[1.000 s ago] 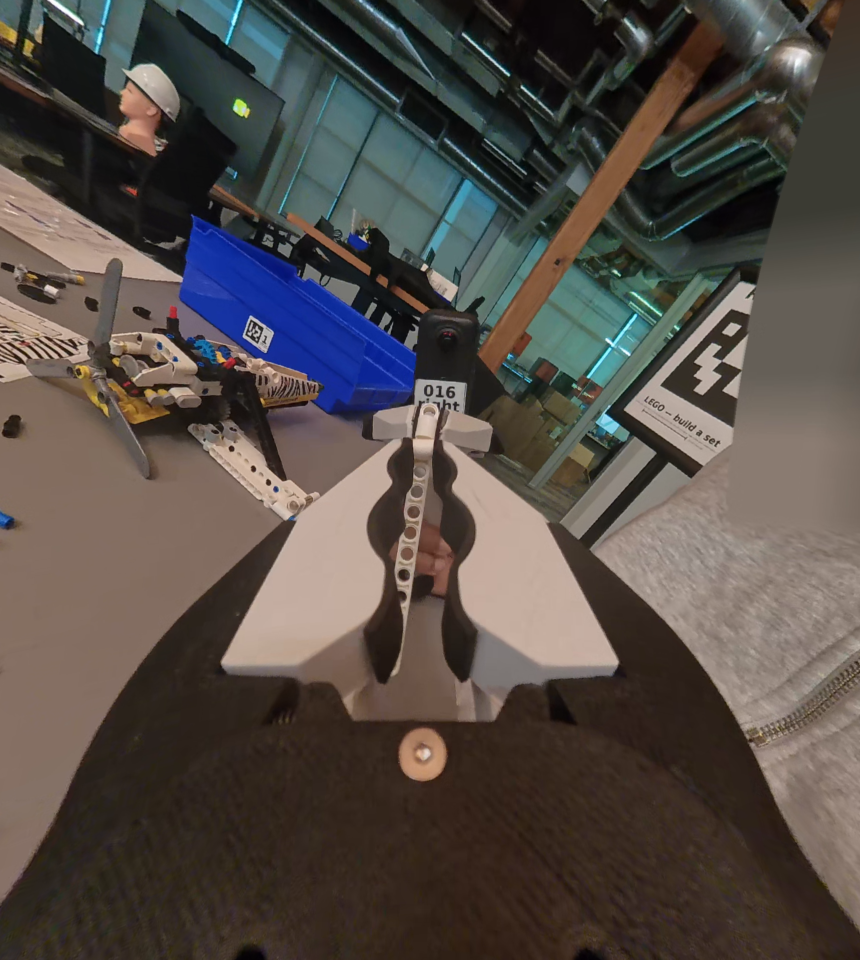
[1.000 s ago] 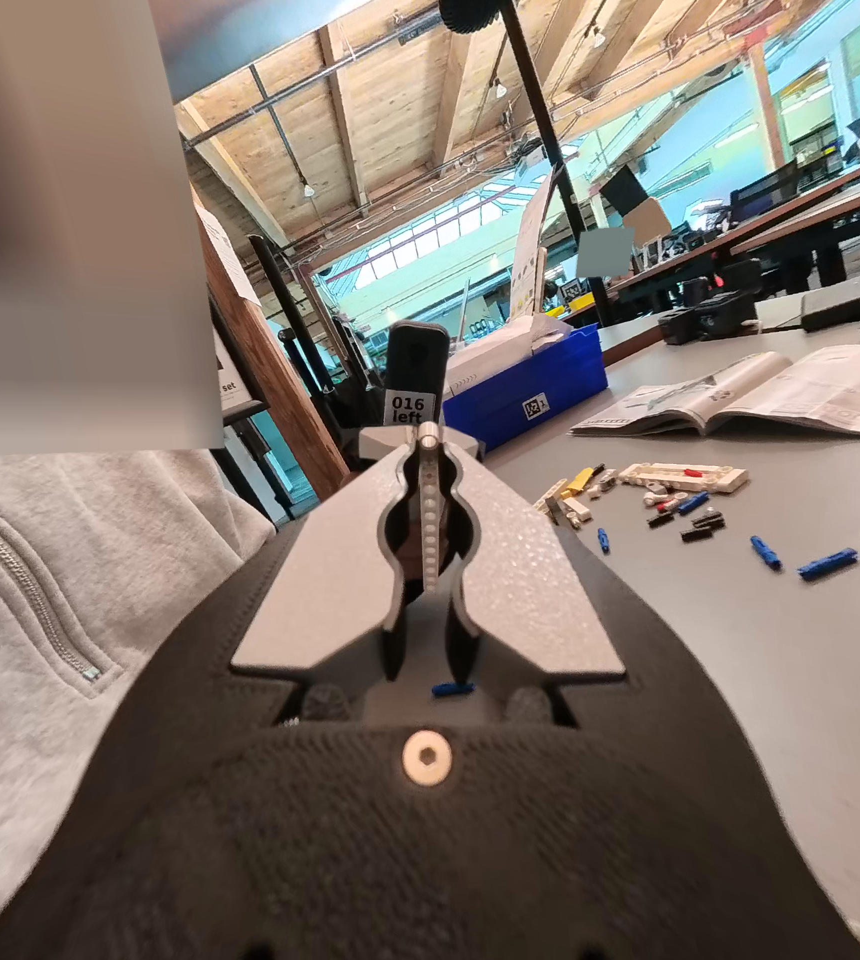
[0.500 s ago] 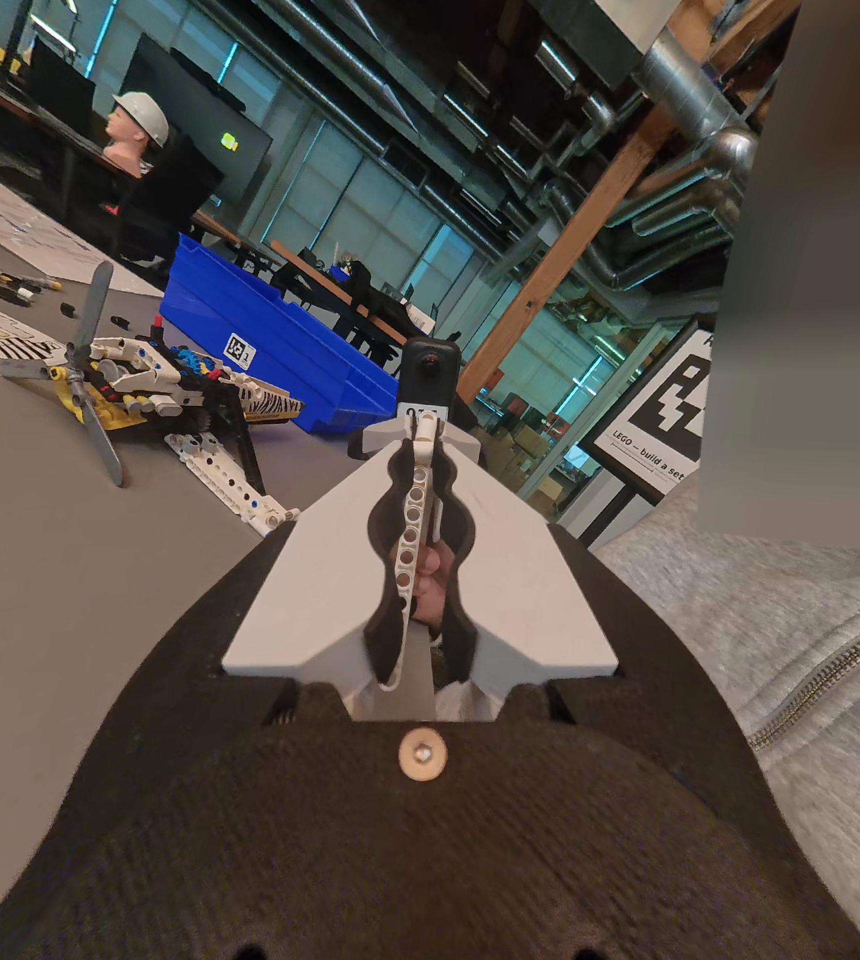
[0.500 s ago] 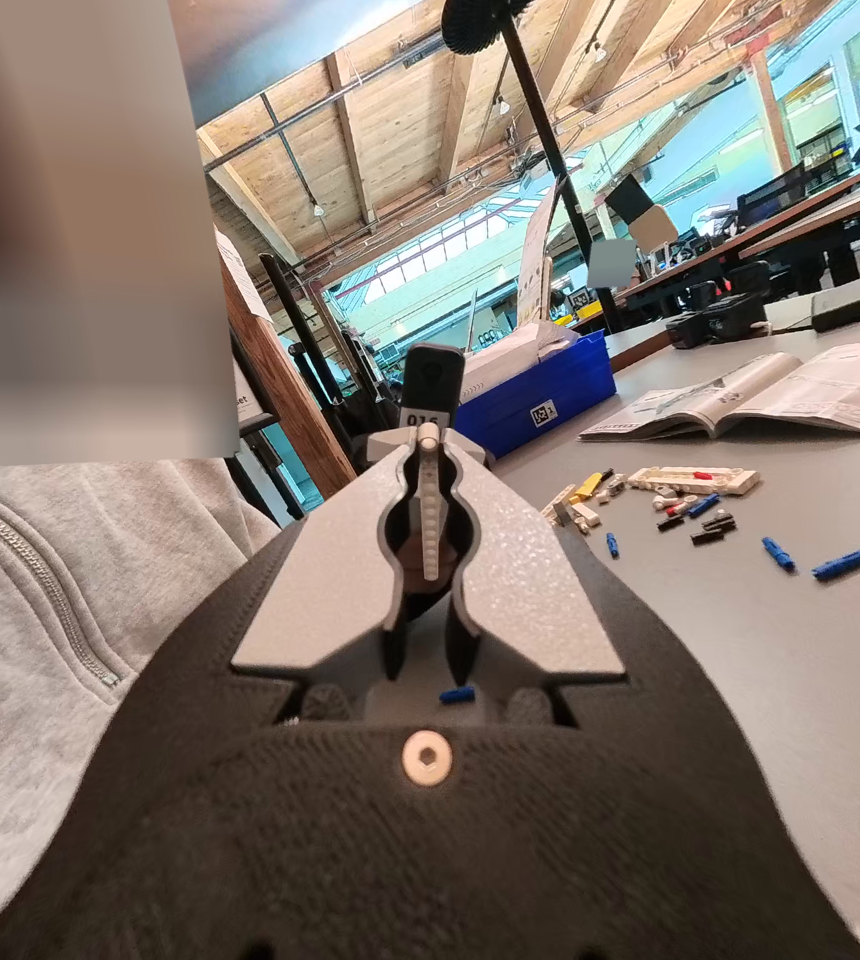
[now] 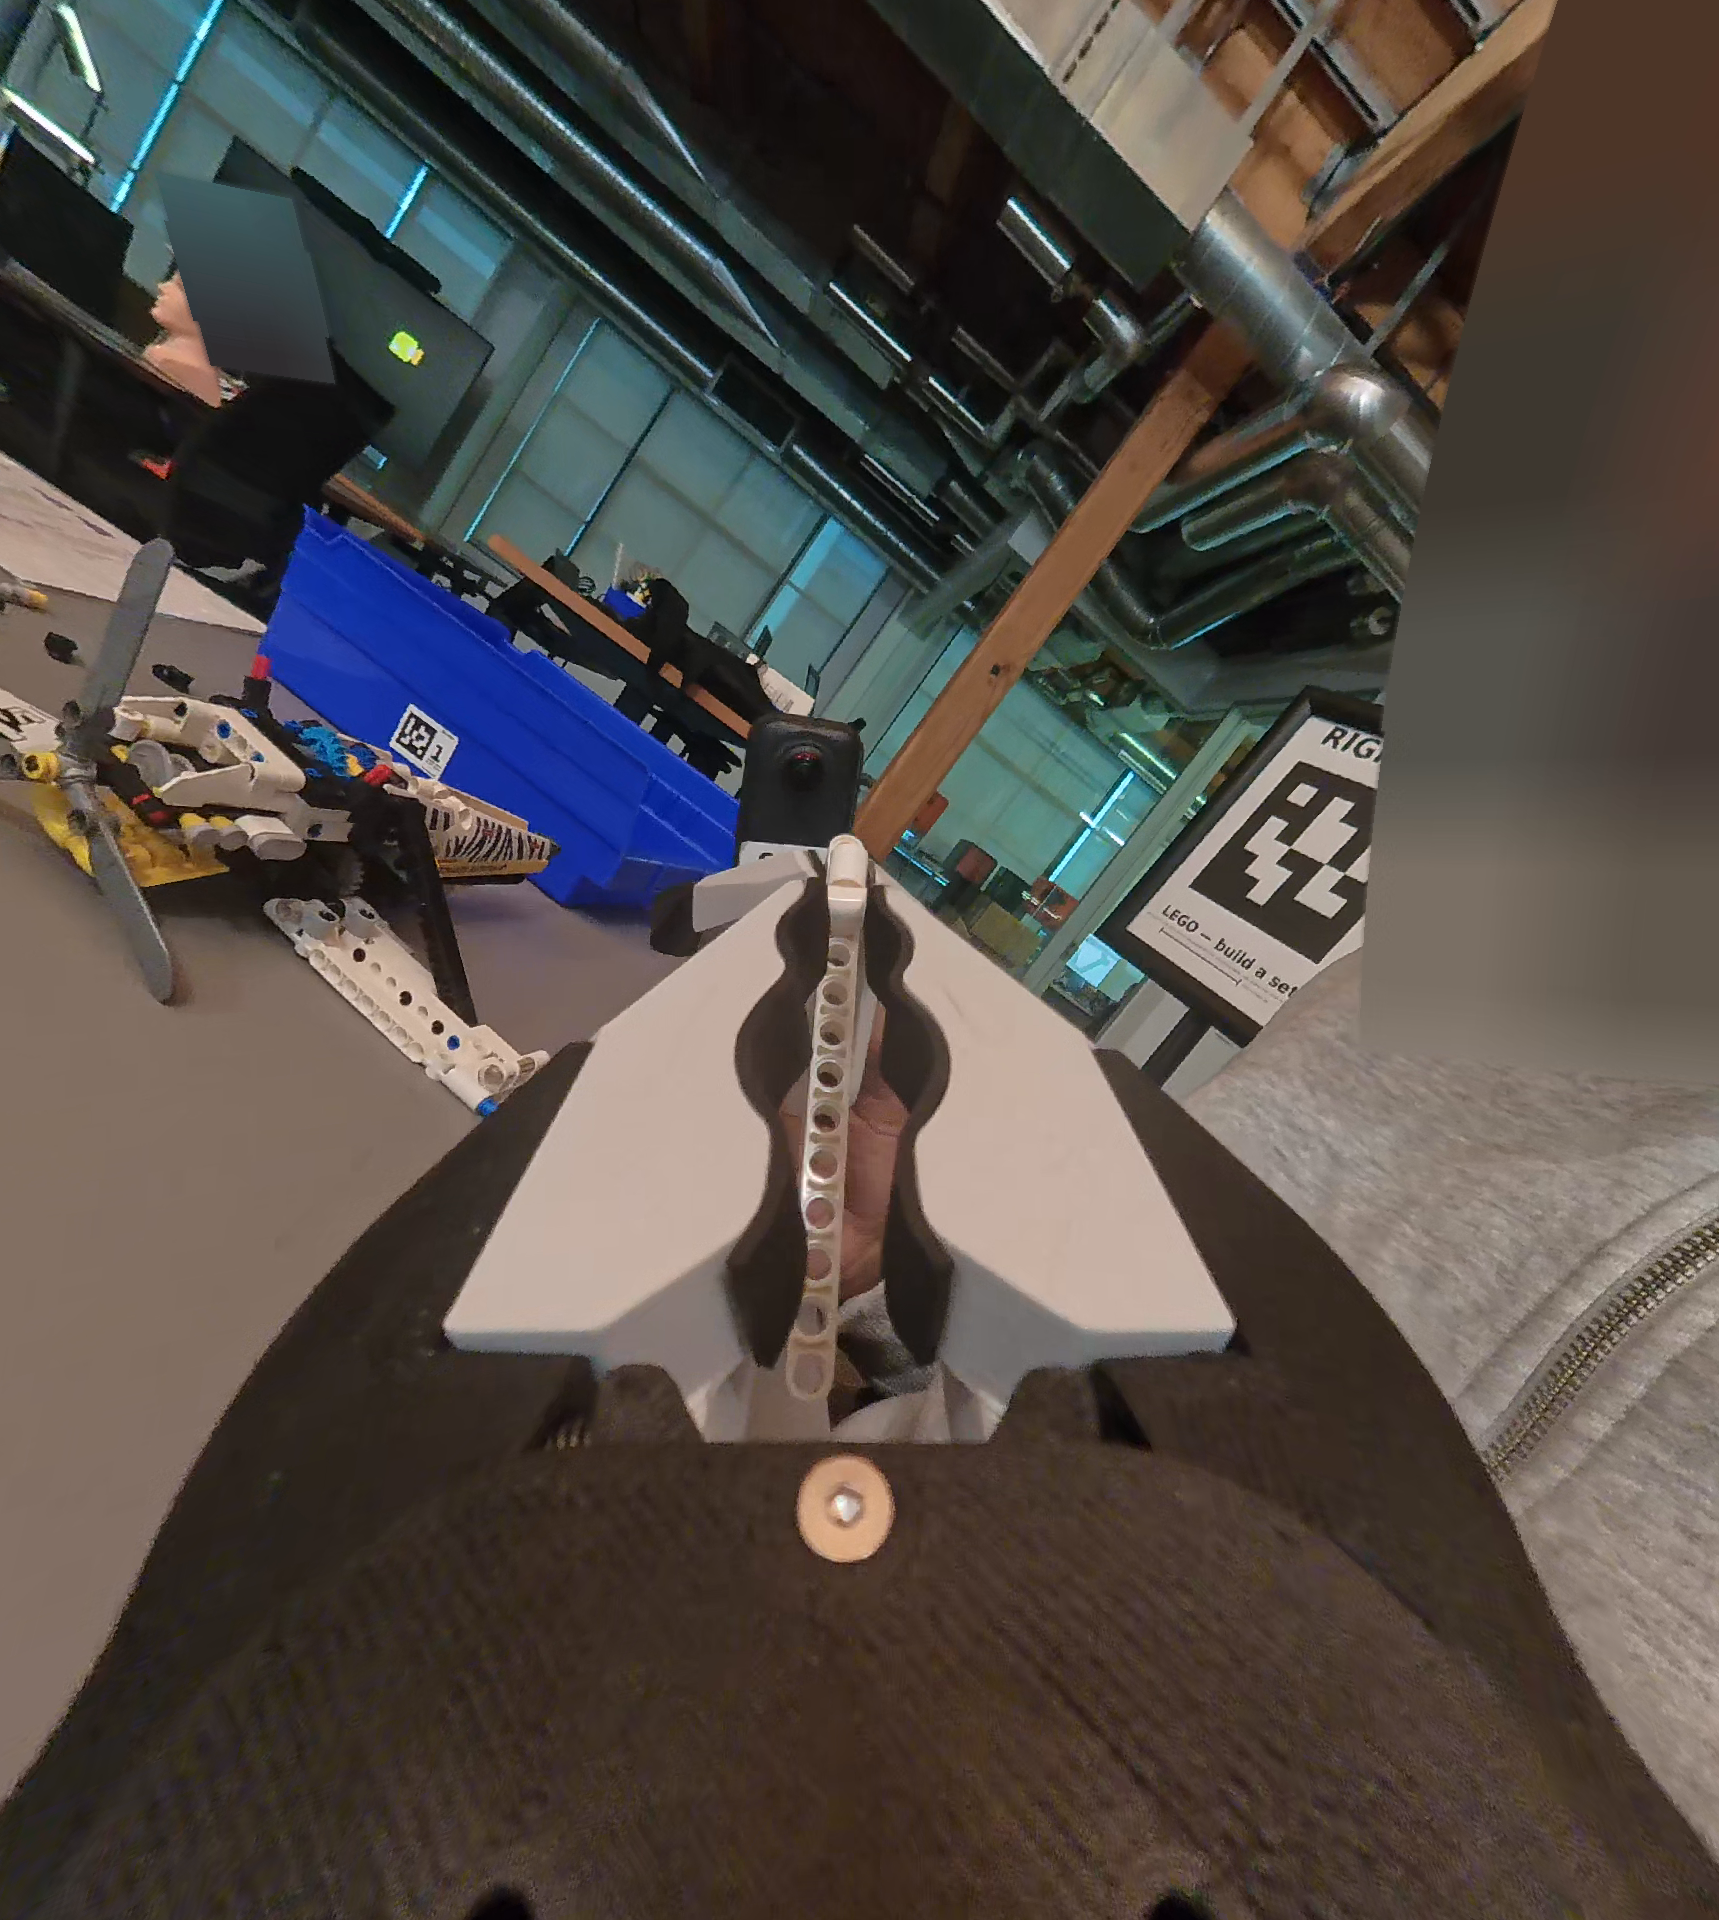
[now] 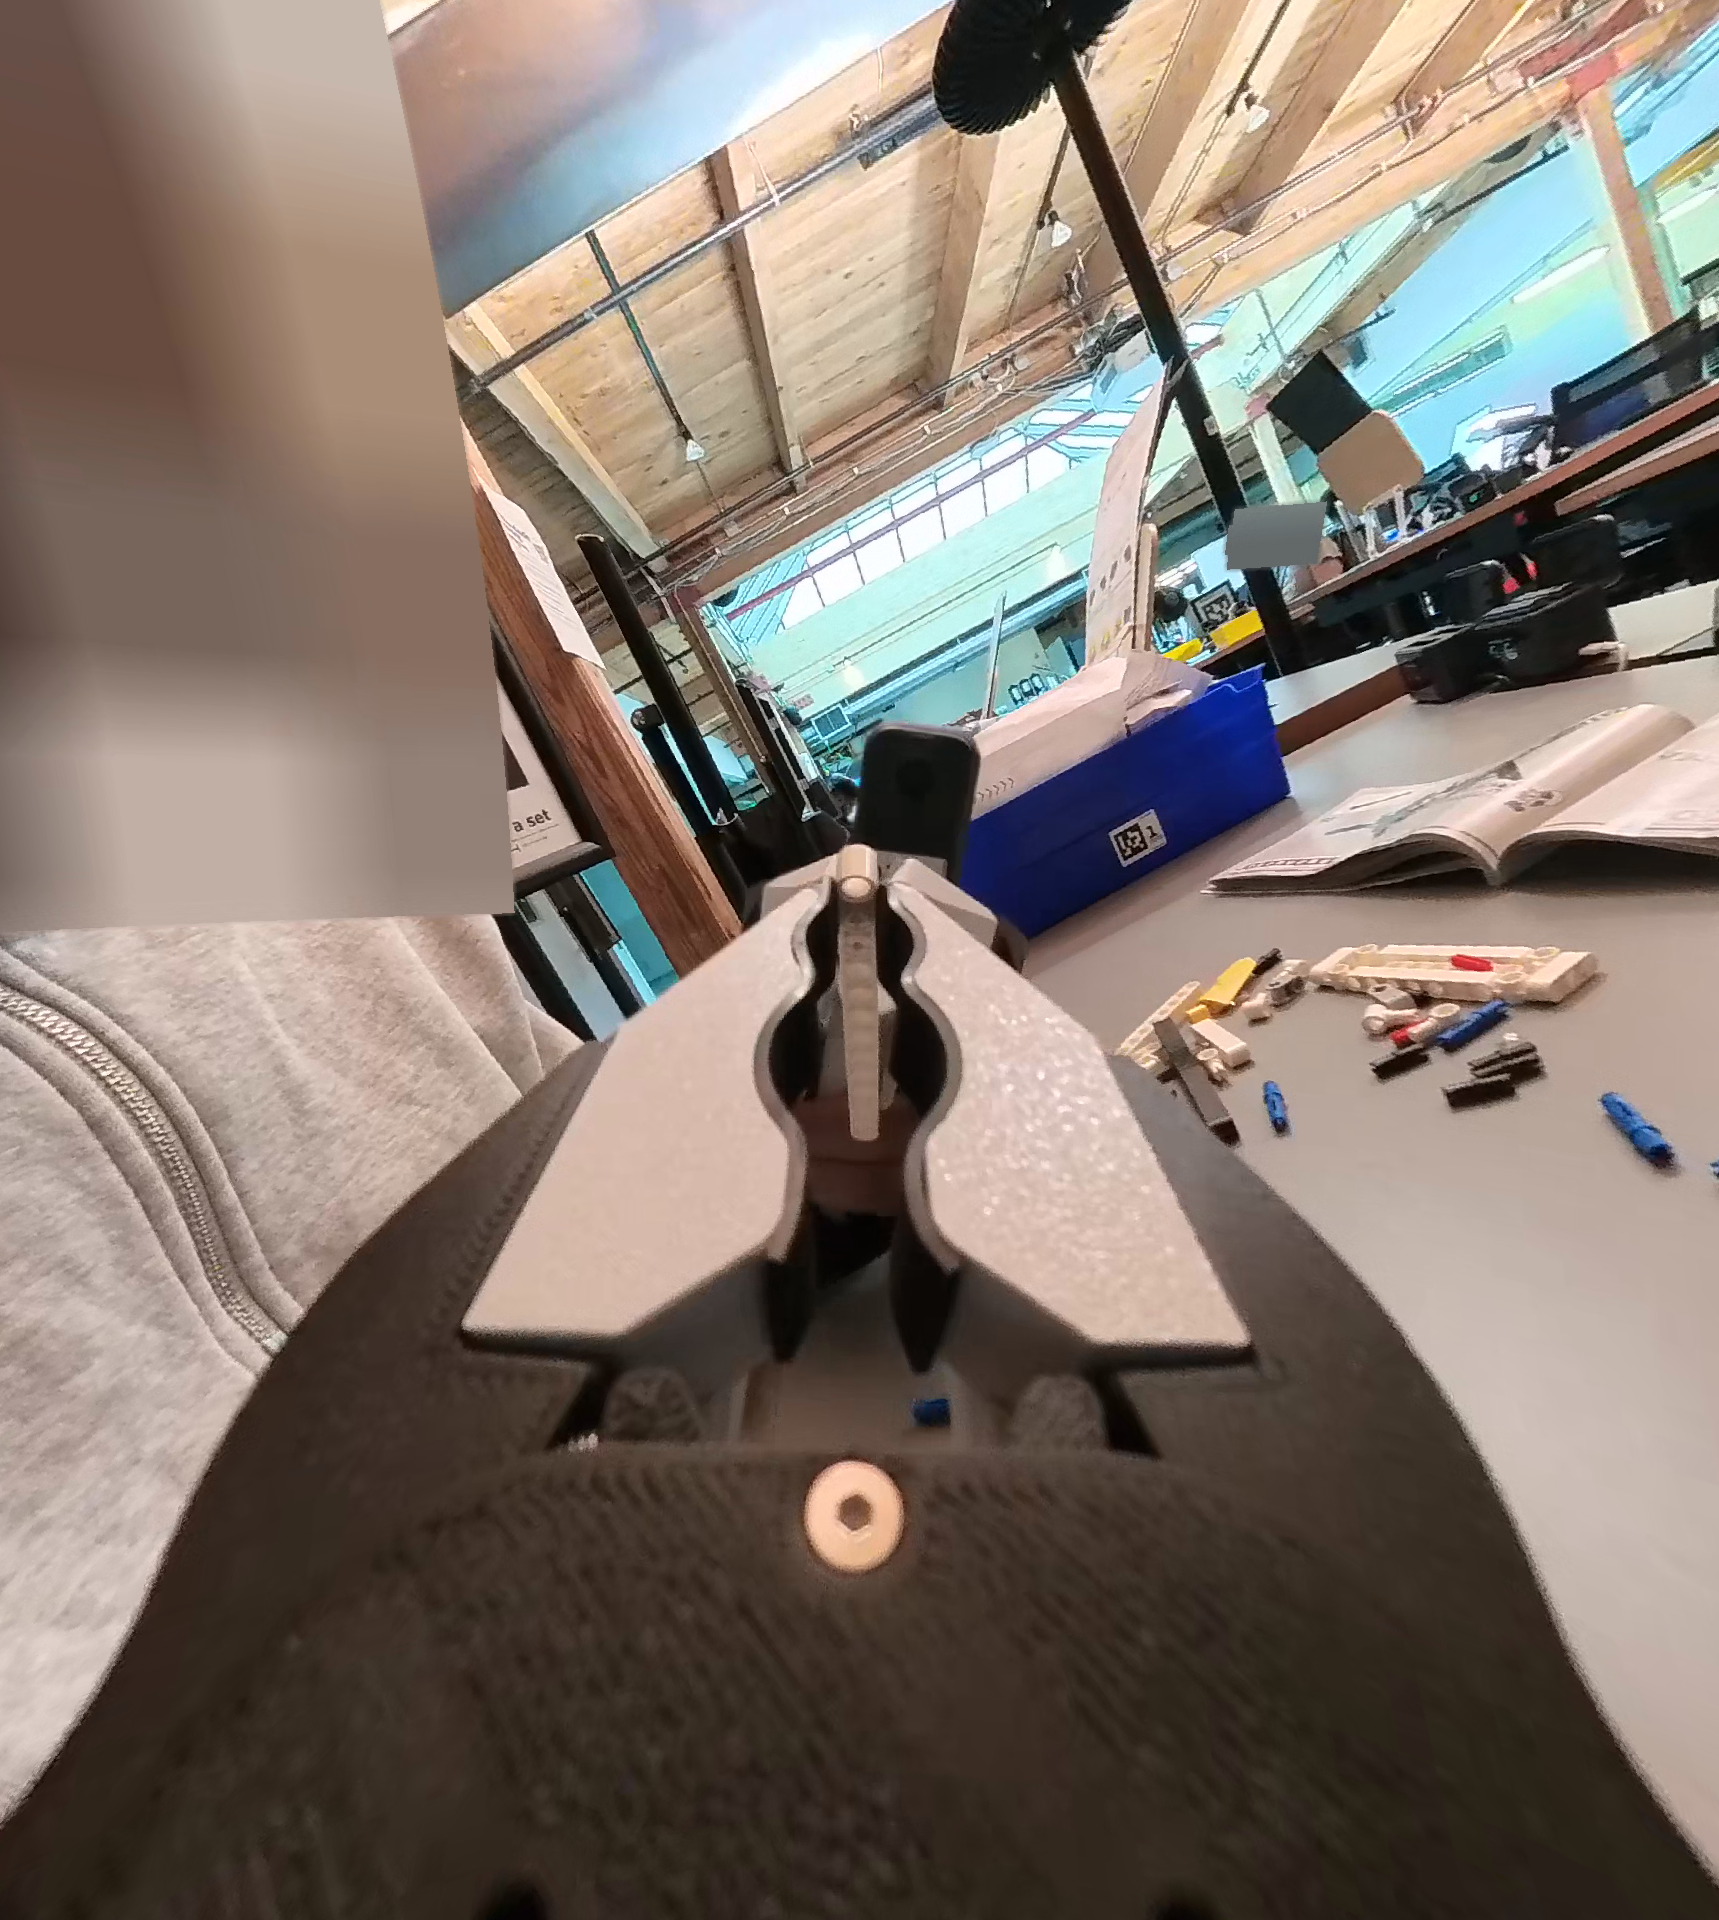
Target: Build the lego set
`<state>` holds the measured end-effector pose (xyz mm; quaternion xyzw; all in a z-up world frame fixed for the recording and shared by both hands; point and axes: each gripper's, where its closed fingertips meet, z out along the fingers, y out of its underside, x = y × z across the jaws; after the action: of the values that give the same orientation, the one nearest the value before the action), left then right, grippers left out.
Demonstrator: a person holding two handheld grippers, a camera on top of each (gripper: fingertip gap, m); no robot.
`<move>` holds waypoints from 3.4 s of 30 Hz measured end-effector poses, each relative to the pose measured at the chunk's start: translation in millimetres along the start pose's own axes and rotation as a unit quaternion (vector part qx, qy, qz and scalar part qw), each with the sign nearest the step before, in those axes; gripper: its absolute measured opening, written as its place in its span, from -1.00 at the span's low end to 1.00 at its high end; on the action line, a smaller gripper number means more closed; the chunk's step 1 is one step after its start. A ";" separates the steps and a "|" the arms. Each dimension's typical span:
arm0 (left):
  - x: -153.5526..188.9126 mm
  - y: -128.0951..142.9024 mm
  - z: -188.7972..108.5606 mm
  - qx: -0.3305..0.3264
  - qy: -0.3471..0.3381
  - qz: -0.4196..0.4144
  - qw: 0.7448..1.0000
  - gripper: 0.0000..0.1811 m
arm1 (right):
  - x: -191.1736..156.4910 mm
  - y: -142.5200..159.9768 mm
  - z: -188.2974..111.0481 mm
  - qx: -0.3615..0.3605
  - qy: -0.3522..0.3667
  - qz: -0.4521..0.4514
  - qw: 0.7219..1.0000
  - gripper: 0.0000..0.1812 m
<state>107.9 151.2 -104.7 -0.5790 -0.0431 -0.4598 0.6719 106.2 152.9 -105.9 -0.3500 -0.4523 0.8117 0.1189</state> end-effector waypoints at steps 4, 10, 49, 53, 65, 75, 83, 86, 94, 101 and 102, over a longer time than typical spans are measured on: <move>5.3 -2.2 -0.5 0.019 0.023 -0.014 0.999 -0.98 | -3.9 -1.1 1.4 0.011 -0.017 0.011 1.000 -0.94; 10.3 -7.4 -3.4 0.041 0.055 -0.037 0.997 -0.97 | -8.3 -2.5 2.5 0.020 -0.032 0.013 0.999 -0.94; -17.4 11.5 -29.8 -0.094 -0.144 0.128 0.977 -0.95 | 36.1 83.6 -95.2 -0.388 0.289 -0.216 0.848 -0.93; -12.0 12.1 -26.2 -0.093 -0.136 0.126 0.978 -0.95 | 38.5 92.4 -90.6 -0.408 0.266 -0.168 0.857 -0.94; -13.2 17.1 -30.8 -0.088 -0.137 0.112 0.980 -0.95 | 52.6 89.6 -108.5 -0.433 0.303 -0.196 0.826 -0.77; -16.5 17.7 -32.0 -0.085 -0.136 0.102 0.982 -0.95 | 46.2 69.5 -109.0 -0.374 0.301 -0.174 0.860 -0.76; -16.6 20.7 -30.4 -0.087 -0.133 0.096 0.983 -0.95 | 47.8 92.3 -93.0 -0.431 0.266 -0.179 0.843 -0.68; -13.0 19.0 -28.2 -0.081 -0.126 0.090 0.985 -0.96 | 50.0 101.7 -93.4 -0.463 0.254 -0.181 0.830 -0.77; -13.3 28.9 -23.4 -0.095 -0.114 0.076 0.986 -0.96 | 56.1 99.3 -89.2 -0.480 0.208 -0.245 0.816 -0.93; -13.9 31.1 -20.5 -0.087 -0.101 0.047 0.990 -0.96 | 31.9 58.0 -57.3 -0.360 0.200 -0.240 0.879 -0.66; -13.9 32.3 -19.1 -0.086 -0.099 0.041 0.991 -0.96 | 23.9 49.3 -48.6 -0.328 0.198 -0.260 0.886 -0.66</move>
<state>112.5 140.5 -143.0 -0.6786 -0.0457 -0.3744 0.6303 127.8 169.0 -174.1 -0.3924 -0.7347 0.4708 0.2910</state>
